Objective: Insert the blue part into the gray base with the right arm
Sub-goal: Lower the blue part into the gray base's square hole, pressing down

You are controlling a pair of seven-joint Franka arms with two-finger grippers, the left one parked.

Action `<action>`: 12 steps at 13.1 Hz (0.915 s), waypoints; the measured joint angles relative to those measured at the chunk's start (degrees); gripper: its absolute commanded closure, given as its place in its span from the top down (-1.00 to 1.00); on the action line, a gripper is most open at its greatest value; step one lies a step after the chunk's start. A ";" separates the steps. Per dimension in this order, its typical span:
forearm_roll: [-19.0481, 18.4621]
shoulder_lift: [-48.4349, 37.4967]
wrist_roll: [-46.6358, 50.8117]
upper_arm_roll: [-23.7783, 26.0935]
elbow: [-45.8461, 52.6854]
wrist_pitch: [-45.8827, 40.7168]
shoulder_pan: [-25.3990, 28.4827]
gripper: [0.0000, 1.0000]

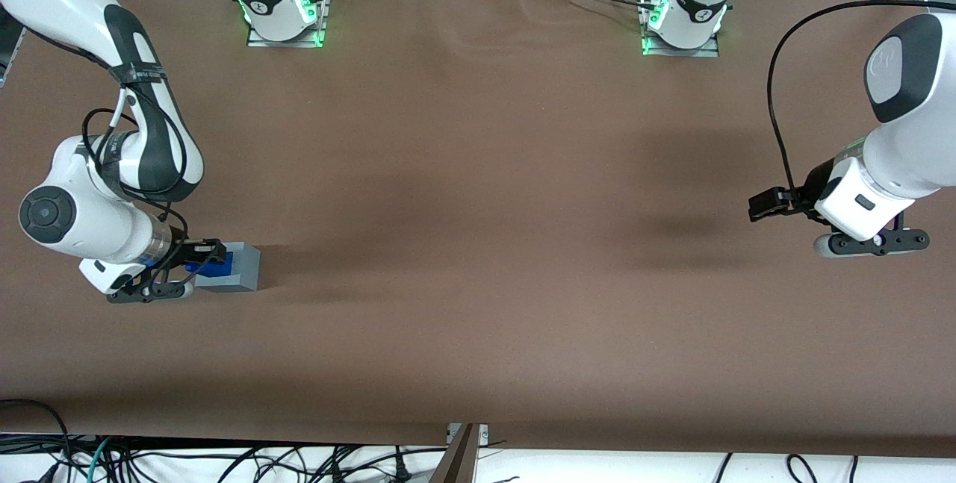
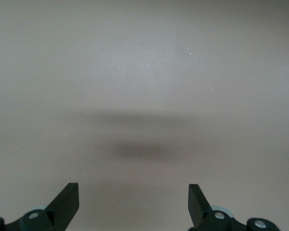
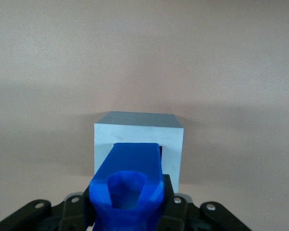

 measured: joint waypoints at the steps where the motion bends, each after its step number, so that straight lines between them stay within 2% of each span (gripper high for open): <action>1: 0.01 0.00 0.00 0.00 0.00 0.00 0.00 -0.68; 10: 0.03 0.65 0.00 -0.05 -0.81 -0.71 -0.10 -0.64; 11: 0.03 0.65 0.00 -0.05 -0.81 -0.71 -0.10 -0.19; 12: 0.03 0.65 0.00 -0.05 -0.81 -0.71 -0.10 0.91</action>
